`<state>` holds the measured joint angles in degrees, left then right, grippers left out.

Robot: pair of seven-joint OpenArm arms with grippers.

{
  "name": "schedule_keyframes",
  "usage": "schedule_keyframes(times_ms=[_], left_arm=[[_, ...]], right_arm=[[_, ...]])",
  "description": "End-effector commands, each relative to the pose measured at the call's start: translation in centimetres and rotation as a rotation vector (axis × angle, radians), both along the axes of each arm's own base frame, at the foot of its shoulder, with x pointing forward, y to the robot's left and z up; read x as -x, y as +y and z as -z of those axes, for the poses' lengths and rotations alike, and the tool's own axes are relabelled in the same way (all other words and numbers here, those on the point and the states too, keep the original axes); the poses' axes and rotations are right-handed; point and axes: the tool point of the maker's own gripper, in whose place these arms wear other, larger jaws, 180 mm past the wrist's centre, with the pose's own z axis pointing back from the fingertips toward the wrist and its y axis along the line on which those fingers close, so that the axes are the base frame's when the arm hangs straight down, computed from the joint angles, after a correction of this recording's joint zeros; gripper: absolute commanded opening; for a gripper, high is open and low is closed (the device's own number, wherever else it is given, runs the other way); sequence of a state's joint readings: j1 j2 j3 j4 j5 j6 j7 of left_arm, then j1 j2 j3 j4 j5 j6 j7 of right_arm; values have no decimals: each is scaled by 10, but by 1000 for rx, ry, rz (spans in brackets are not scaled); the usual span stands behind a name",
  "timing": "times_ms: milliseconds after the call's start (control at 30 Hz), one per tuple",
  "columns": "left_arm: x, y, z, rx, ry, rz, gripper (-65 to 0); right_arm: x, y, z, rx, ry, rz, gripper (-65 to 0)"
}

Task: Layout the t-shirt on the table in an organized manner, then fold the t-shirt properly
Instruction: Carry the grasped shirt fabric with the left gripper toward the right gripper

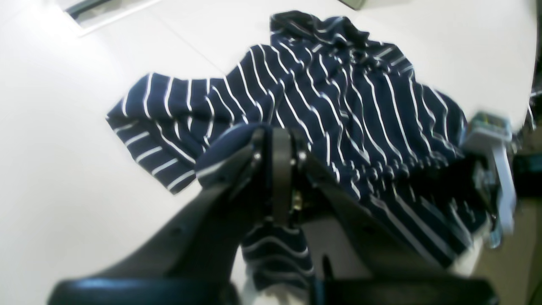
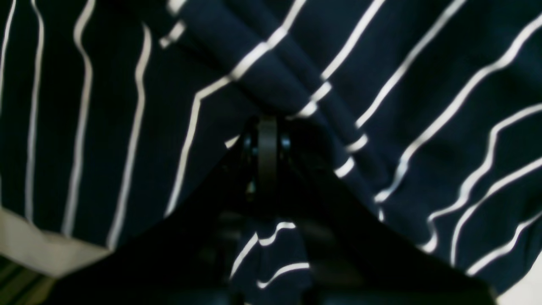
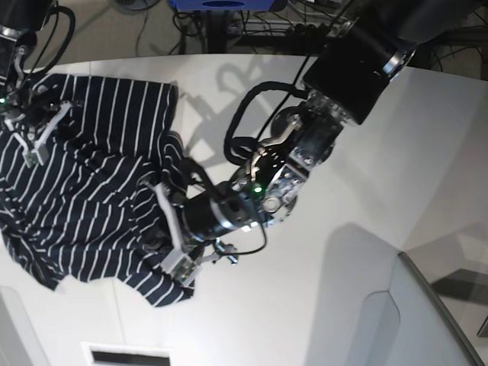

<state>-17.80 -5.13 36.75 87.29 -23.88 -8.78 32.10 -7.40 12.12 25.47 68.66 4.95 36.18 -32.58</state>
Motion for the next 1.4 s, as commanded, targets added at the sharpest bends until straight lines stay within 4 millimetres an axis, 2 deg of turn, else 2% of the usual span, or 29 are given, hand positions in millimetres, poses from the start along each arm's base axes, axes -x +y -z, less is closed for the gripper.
schedule_keyframes(times_ms=[0,100,267,367,500,600,767,800,900,1000,1100,1133,1267,1367], left_arm=[[-8,9,-15,16,-50,-19,-650],[-3,36,-2,-38,-49,-32,-650],[6,81,22,-144,-31,-52,-650],[5,93,27,-172,-29,-59,-650],[1,93,26,-171,-31,-63,-650],[-10,79,15,-134,-47,-70,-650],[-33,51,3,-96,-60,-76,-650],[-36,43,1,-96,-70,-73,-650],[-34,0,-10,-82,-112,-40,-650],[-8,-60,-7,-137,-165,78,-650],[24,-104,13,-216,-187,200,-650],[33,-108,26,-250,-185,235,-650],[77,-136,51,-241,-232,393,-650],[96,-137,77,-260,-173,443,-650]], right_arm=[[13,-21,7,62,83,10,-644],[11,-27,15,42,104,32,-644],[4,-36,13,48,66,41,-644],[3,-38,12,53,65,39,-644],[3,-33,12,46,63,38,-644],[4,-23,16,26,65,38,-644],[7,-23,17,27,69,38,-644],[7,-23,18,25,71,38,-644],[8,-22,19,24,74,39,-644],[8,-21,19,21,74,39,-644],[7,-21,19,21,72,39,-644],[7,-20,19,19,72,39,-644],[8,-20,20,18,75,40,-644],[8,-21,20,19,75,40,-644]])
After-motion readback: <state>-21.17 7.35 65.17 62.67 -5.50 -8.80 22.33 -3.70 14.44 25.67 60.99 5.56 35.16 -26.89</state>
